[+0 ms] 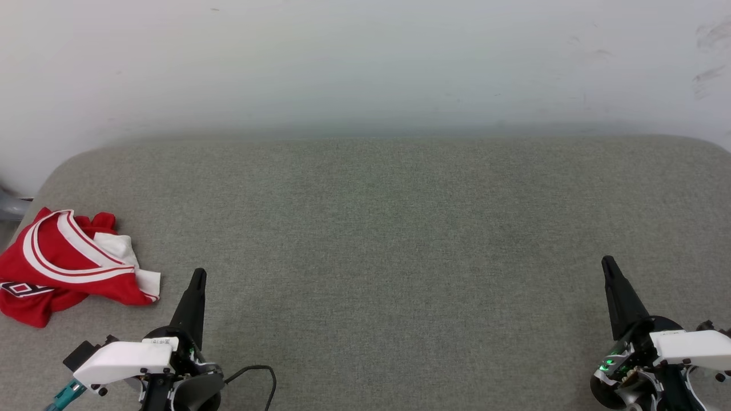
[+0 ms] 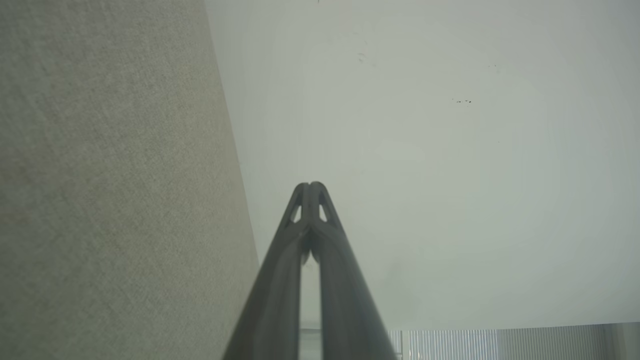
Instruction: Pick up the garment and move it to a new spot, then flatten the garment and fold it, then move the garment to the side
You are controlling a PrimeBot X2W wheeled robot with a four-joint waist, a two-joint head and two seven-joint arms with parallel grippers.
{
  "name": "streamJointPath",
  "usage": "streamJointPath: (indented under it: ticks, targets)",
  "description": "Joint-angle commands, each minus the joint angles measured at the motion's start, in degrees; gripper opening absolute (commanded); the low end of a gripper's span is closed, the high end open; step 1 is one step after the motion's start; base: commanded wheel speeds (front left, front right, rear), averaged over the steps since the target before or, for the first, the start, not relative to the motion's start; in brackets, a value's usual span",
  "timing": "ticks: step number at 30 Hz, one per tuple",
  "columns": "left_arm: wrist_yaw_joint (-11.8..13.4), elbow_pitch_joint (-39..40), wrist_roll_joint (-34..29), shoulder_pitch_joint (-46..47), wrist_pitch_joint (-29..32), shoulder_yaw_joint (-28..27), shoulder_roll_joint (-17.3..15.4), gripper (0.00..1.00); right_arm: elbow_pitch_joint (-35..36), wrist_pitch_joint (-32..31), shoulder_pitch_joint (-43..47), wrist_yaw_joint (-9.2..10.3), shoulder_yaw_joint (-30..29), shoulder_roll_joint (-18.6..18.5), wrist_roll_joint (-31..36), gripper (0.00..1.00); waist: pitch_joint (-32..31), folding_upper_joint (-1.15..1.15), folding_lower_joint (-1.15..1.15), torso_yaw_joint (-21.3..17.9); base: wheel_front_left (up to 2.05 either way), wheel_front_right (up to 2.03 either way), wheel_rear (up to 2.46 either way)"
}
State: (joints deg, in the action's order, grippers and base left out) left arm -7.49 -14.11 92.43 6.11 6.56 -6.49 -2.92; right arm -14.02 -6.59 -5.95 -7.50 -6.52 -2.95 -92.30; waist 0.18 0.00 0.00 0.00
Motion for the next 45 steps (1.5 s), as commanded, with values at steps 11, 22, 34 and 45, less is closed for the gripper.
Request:
streamJointPath:
  ticks: [11,22,34,45]
  targets:
    - [-0.1,0.1,-0.3,0.3,0.0,-0.1,0.1,0.00,0.0,0.1,-0.7,0.03,0.0,0.2,-0.1,0.00,0.0,0.00,0.00,0.0,0.00,0.00,0.00]
    - [-0.1,0.1,-0.3,0.3,0.0,-0.1,0.1,0.00,0.0,0.1,-0.7,0.03,0.0,0.2,-0.1,0.00,0.0,0.00,0.00,0.0,0.00,0.00,0.00]
    - [-0.1,0.1,-0.3,0.3,0.0,-0.1,0.1,0.00,0.0,0.1,-0.7,0.03,0.0,0.2,-0.1,0.00,0.0,0.00,0.00,0.0,0.00,0.00,0.00]
    - [0.0,-0.2,0.0,-0.1,0.0,0.1,0.0,1.00,-0.2,0.0,0.2,-0.01,0.0,0.0,0.0,1.00,0.0,0.00,0.00,0.0,0.00,0.00,0.00]
